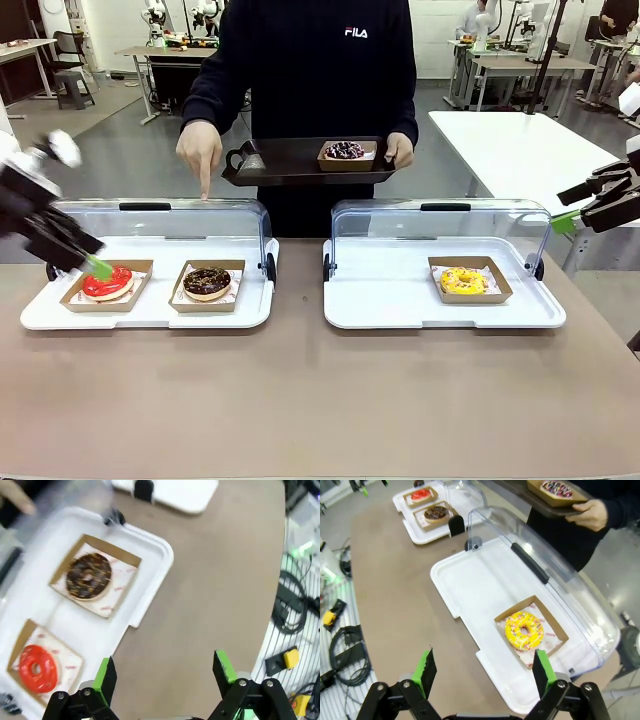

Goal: Provide the desired donut to the person.
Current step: Pick up and lift the Paper togo box containing the Donut pointed at by the person.

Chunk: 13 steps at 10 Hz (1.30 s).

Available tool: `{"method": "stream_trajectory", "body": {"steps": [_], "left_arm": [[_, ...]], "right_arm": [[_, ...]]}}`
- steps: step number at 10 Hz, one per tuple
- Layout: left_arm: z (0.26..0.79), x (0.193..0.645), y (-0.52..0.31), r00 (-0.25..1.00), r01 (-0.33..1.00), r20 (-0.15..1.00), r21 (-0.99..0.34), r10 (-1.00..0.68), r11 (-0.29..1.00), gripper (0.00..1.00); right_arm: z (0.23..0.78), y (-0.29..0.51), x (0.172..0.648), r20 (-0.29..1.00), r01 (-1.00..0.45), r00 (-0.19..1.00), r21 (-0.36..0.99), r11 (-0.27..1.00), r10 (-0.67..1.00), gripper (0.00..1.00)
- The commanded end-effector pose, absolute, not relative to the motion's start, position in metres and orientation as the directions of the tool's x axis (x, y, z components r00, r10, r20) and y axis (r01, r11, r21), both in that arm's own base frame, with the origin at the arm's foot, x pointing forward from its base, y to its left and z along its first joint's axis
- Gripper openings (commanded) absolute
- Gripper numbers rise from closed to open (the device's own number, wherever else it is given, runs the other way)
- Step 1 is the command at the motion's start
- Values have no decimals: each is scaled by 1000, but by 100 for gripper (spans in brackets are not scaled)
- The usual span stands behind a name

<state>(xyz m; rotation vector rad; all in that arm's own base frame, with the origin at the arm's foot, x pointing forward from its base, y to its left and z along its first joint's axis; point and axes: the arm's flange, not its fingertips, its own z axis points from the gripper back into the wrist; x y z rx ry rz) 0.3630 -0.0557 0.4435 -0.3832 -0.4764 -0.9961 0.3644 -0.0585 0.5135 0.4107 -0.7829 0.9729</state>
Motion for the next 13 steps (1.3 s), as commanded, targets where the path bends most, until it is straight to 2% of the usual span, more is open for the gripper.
{"method": "stream_trajectory", "body": {"steps": [1,3,5,6,7,8,12,13], "left_arm": [[391,404,-71,417,889,464,-29,-781,458,100],[345,416,-89,343,923,437,7,-831,385,100],[328,421,-100,198,964,419,80,-886,253,100],[332,421,-104,181,966,422,91,-888,240,100],[356,413,-97,216,969,503,-3,-837,248,100],[334,414,-104,230,959,382,69,-895,276,100],[339,415,-105,218,963,403,57,-889,263,100],[346,425,-107,164,979,361,54,-918,196,100]], "right_arm": [[512,-60,364,751,-862,315,-29,506,580,100],[512,-60,364,751,-862,315,-29,506,580,100],[512,-60,364,751,-862,315,-29,506,580,100],[512,-60,364,751,-862,315,-29,506,580,100],[512,-60,364,751,-862,315,-29,506,580,100],[512,-60,364,751,-862,315,-29,506,580,100],[512,-60,364,751,-862,315,-29,506,580,100],[512,-60,364,751,-862,315,-29,506,580,100]]}}
